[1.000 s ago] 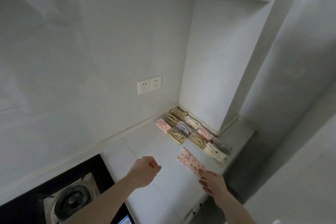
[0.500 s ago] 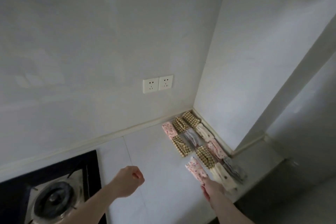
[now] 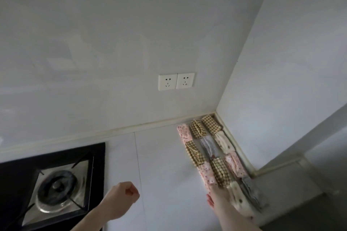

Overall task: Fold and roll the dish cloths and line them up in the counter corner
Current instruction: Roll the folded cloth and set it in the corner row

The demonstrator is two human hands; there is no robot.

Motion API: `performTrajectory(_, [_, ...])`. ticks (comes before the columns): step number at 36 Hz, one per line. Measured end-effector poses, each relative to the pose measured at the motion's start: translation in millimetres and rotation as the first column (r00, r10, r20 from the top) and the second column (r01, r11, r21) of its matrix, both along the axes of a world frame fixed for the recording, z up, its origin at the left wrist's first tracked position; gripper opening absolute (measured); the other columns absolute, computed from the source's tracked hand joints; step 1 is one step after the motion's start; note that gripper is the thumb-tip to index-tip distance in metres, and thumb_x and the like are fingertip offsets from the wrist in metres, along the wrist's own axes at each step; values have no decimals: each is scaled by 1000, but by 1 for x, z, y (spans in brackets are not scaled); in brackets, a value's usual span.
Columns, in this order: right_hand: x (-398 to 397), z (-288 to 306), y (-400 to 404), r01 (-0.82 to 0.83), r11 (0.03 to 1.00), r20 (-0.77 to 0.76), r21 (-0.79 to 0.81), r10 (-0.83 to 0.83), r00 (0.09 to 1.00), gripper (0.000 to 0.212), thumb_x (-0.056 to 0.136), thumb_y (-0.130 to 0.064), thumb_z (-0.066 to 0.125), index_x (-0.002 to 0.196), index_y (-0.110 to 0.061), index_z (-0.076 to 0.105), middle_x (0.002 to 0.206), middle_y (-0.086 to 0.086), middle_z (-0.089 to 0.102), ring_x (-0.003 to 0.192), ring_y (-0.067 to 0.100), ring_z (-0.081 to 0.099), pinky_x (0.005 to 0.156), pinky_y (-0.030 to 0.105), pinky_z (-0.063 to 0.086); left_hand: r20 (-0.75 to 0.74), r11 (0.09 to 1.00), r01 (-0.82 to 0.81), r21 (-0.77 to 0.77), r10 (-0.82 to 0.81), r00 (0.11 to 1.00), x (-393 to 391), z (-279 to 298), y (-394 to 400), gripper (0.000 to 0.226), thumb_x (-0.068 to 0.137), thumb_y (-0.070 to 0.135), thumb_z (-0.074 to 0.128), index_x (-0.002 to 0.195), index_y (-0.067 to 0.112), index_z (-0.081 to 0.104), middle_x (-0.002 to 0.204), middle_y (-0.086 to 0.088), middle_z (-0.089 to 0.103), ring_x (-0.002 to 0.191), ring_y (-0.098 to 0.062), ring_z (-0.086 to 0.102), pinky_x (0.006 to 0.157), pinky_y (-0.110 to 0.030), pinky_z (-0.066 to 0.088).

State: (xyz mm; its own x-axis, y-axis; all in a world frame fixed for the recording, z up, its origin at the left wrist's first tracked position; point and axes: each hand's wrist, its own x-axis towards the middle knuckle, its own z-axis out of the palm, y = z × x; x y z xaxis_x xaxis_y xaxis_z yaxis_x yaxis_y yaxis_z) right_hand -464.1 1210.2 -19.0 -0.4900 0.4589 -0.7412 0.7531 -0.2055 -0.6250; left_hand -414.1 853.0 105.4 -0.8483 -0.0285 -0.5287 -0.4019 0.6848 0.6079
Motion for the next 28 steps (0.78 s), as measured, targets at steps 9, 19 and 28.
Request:
performTrajectory(9, [6, 30, -38, 295, 951, 50, 91, -300, 952, 70, 92, -37, 72, 141, 2, 40, 125, 30, 56, 89, 44, 68, 74, 51, 61, 42, 999, -8, -48, 10, 999, 27, -9, -13, 8, 85, 23, 68, 79, 24, 72, 76, 8, 74, 73, -8, 69, 66, -17, 51])
performTrajectory(19, [65, 55, -159, -294, 935, 32, 199, 294, 955, 40, 91, -30, 67, 123, -9, 54, 119, 20, 60, 88, 35, 67, 85, 51, 58, -47, 993, -114, -23, 113, 993, 94, 26, -67, 10, 86, 28, 69, 96, 28, 70, 89, 10, 72, 85, -13, 68, 77, -24, 55])
performTrajectory(28, [160, 138, -375, -810, 559, -296, 176, 815, 498, 18, 90, -22, 68, 105, -18, 59, 98, 4, 67, 78, 22, 68, 71, 39, 56, -145, 933, -359, -33, 351, 925, 237, 54, -202, 29, 89, 37, 68, 117, 31, 67, 112, 19, 66, 103, -5, 62, 90, -21, 51])
